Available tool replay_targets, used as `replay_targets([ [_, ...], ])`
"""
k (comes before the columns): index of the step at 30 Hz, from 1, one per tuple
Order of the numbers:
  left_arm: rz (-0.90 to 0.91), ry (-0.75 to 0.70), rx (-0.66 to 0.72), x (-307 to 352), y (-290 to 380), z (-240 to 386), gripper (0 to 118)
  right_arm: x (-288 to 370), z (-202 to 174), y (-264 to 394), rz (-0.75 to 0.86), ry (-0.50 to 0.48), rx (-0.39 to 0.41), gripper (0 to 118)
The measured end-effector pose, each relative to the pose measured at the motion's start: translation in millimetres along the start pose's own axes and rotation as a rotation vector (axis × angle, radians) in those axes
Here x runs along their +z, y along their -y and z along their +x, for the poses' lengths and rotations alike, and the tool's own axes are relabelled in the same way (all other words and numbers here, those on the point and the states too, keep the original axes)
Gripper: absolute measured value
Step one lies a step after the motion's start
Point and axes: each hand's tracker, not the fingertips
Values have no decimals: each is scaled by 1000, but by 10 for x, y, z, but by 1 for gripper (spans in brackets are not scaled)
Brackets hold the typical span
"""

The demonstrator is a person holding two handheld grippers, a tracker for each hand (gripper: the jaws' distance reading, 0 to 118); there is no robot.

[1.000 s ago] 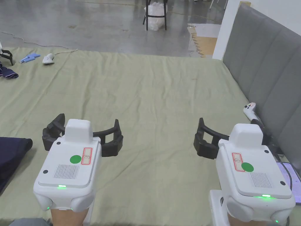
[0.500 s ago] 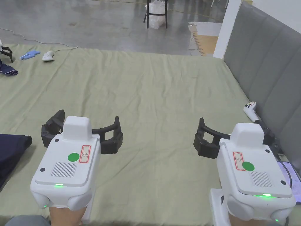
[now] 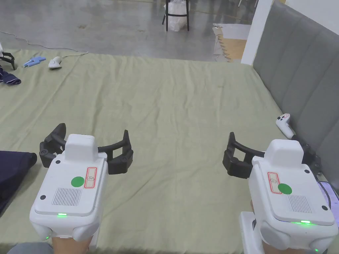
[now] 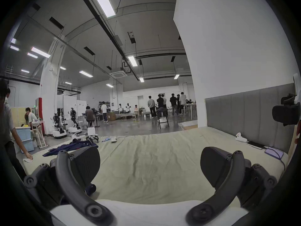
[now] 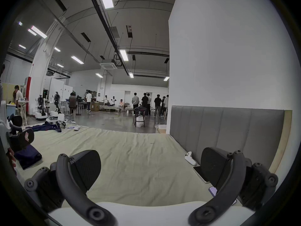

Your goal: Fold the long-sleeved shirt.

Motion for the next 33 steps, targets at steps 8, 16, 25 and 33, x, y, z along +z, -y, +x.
replay_targets([
  [8, -14, -2, 3, -19, 30, -14, 111, -14, -4, 6, 15, 16, 18, 118],
  [16, -15, 18, 11, -19, 38, -2, 111, -25, -17, 27, 32, -1, 23, 118],
  [25, -15, 20, 28, -44, 10, -8, 111, -47, -60, 44, 34, 0, 52, 118],
  [33, -21, 22, 32, -57, 10, 0, 111, -71, -65, 42, 29, 3, 61, 118],
])
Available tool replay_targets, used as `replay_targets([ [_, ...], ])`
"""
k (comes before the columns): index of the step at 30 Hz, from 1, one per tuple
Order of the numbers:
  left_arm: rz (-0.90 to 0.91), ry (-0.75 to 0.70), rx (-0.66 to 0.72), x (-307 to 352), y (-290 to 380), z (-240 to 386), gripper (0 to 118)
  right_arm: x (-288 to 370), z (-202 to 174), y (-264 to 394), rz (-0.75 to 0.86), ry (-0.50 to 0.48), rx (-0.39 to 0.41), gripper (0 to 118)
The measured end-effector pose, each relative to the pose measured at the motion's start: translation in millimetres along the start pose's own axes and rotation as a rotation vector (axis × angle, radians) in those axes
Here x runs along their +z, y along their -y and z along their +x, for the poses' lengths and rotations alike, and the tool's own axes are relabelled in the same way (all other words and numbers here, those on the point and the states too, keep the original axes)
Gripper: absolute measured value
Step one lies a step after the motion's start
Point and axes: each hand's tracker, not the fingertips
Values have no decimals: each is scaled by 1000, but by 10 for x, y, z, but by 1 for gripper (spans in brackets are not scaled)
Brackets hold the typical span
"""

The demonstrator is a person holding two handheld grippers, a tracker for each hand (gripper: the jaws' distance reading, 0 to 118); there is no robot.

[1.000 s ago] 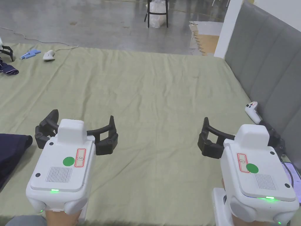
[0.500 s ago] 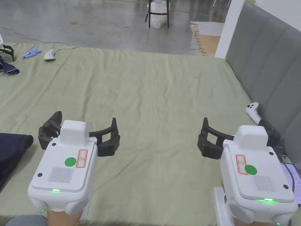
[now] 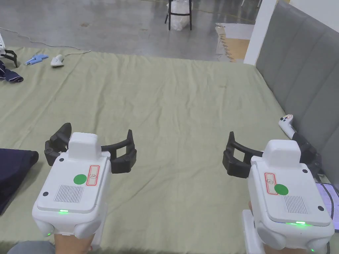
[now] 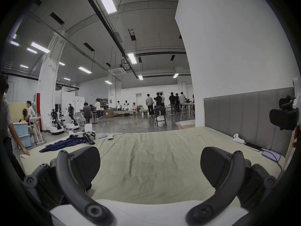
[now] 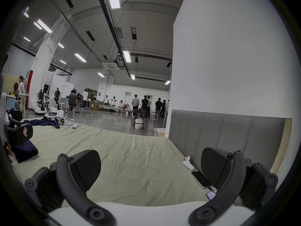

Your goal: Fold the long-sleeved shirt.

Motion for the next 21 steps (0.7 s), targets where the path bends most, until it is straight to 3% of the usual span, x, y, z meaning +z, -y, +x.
replay_targets([
  [21, -28, -1, 26, 2, 22, 4, 111, -4, -20, 41, -40, 3, 10, 118],
])
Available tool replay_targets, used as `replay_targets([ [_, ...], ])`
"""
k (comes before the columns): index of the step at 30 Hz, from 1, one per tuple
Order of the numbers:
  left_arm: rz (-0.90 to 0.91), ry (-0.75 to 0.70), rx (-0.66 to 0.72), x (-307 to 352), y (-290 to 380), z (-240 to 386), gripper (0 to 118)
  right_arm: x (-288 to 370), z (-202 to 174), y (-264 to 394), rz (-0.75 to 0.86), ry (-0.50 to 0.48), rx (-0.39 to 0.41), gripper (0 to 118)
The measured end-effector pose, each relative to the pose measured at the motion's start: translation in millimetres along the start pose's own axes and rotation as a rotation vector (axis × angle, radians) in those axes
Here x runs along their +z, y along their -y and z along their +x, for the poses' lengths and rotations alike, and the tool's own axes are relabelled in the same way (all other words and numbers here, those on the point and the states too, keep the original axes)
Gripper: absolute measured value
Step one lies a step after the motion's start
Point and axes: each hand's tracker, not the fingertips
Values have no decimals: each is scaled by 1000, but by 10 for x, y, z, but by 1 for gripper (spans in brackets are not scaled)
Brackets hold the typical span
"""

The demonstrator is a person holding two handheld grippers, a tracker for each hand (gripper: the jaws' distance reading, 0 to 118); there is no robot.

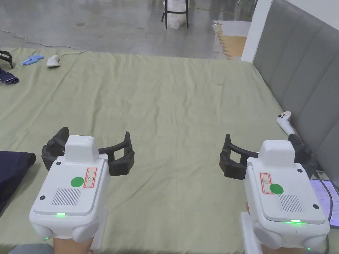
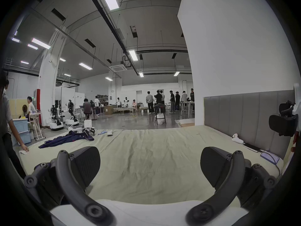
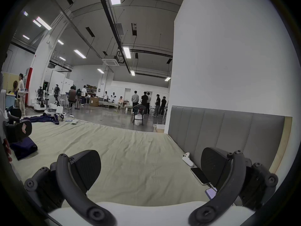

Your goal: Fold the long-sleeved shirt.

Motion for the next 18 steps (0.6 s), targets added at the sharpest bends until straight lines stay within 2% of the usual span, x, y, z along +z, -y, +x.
replay_targets([
  [18, -11, -11, -18, 25, -1, -34, 111, 27, -12, -24, -6, -10, 4, 118],
])
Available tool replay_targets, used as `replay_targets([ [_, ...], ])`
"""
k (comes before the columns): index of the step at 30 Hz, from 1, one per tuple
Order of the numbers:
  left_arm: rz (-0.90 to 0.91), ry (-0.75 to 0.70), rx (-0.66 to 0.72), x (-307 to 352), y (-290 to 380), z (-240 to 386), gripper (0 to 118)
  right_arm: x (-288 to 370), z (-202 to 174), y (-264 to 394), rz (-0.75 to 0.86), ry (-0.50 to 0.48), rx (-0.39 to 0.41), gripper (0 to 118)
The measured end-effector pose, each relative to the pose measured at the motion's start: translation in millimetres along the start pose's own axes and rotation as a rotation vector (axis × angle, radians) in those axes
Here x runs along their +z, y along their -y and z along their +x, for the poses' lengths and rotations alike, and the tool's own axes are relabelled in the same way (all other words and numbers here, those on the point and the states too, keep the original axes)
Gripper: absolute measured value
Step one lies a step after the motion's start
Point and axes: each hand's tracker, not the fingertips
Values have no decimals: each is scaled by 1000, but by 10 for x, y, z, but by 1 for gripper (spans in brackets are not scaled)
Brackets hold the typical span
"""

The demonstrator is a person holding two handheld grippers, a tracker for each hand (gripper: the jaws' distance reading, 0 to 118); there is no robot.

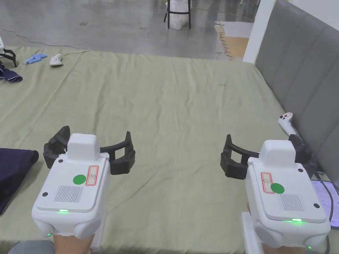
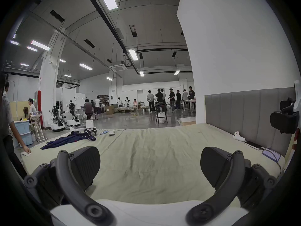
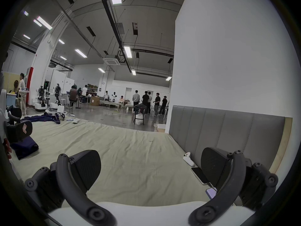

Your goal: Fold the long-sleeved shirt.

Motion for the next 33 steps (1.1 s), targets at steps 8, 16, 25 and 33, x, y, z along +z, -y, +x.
replay_targets([
  [8, 0, 15, 6, 22, 0, -13, 111, -4, 0, 15, -14, -9, -14, 118],
  [16, -3, 6, 3, 24, 1, -5, 111, 5, -11, -4, -11, -19, -12, 118],
  [25, 5, 17, 3, 58, -11, -10, 111, 5, -27, 0, -28, -17, -19, 118],
  [33, 4, 15, 6, 60, -26, -19, 111, -50, 10, -24, -117, -6, -76, 118],
])
